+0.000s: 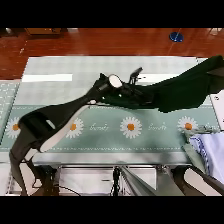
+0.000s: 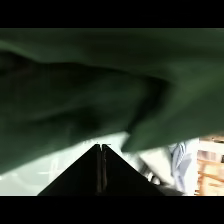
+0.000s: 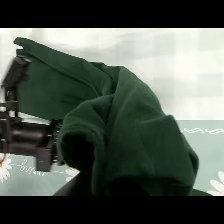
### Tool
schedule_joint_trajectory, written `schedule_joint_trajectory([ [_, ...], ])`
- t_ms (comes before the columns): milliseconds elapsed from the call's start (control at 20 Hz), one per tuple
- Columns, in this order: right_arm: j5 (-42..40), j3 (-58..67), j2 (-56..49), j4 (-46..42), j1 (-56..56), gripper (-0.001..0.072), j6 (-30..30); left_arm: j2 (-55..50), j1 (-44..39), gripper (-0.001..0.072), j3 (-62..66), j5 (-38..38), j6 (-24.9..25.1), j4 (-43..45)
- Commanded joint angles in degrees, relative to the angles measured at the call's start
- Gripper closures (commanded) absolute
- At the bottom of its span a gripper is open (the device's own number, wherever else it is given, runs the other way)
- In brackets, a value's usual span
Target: Fold the shirts.
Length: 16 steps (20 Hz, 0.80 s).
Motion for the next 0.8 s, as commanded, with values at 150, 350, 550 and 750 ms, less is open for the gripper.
schedule_joint_trajectory([
  [150,1.6,0.0,4.3,-2.6,0.0,0.0691,1.3,-5.9,-2.5,0.0688,4.3,1.3,2.8,-7.7],
  [350,-0.7,0.0,4.2,-7.6,1.8,0.0691,2.2,3.5,7.9,0.0689,4.8,-8.0,12.5,-7.6],
  [550,-5.3,0.0,0.9,-8.9,10.5,0.0691,5.5,19.2,24.1,0.0689,4.8,-20.8,16.6,-6.7],
  [750,-19.3,0.0,-6.2,-9.4,22.9,0.0691,10.5,33.7,42.6,0.0689,4.8,-28.2,16.6,-6.3],
])
